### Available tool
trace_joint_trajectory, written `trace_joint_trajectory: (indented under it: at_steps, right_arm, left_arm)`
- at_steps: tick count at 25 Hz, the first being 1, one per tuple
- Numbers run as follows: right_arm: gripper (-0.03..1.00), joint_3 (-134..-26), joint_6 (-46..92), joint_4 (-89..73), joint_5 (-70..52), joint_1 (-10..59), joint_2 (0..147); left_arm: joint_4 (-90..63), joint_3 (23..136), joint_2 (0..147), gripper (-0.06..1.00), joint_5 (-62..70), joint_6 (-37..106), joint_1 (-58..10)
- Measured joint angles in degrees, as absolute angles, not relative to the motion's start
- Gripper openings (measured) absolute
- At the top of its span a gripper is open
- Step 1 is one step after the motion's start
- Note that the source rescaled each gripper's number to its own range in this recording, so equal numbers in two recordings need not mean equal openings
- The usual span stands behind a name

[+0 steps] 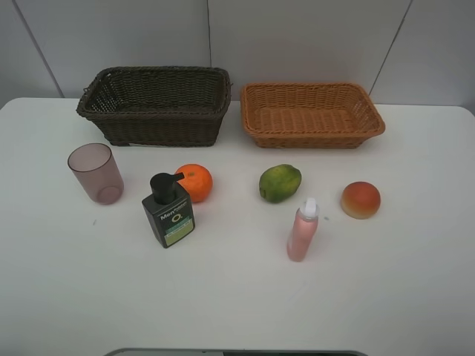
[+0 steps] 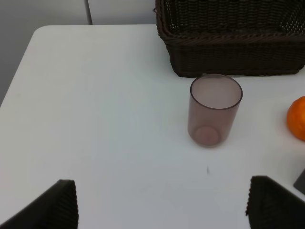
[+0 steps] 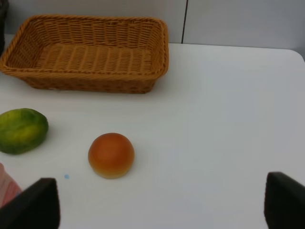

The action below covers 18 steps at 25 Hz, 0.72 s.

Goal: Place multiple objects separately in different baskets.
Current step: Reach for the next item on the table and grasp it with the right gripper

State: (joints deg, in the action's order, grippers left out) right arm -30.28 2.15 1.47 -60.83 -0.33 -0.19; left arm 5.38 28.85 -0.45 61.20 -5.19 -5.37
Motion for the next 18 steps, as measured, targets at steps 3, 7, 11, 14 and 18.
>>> trace_joint_trajectory:
  at_steps: [3,7,11,14,18]
  right_arm:
    - [0.84,-30.28,2.15,1.47,-60.83,-0.33,-0.19]
    - [0.84,-30.28,2.15,1.47,-60.83,-0.33,-0.19]
    - [0.84,-30.28,2.15,1.47,-60.83,-0.33,-0.19]
    - [0.84,-30.28,2.15,1.47,-60.83,-0.33,-0.19]
    - [0.84,-30.28,2.15,1.47,-60.83,-0.33,-0.19]
  left_arm:
    - [5.38,28.85,-0.45,0.91,61.20,-5.19,-5.37]
    - [5.38,28.85,-0.45,0.91,61.20,-5.19,-5.37]
    - [5.38,28.85,-0.45,0.91,61.20,-5.19,-5.37]
    - [5.38,28.85,-0.45,0.91,61.20,-5.19,-5.37]
    - [5.38,28.85,-0.45,0.91,61.20,-5.19,-5.37]
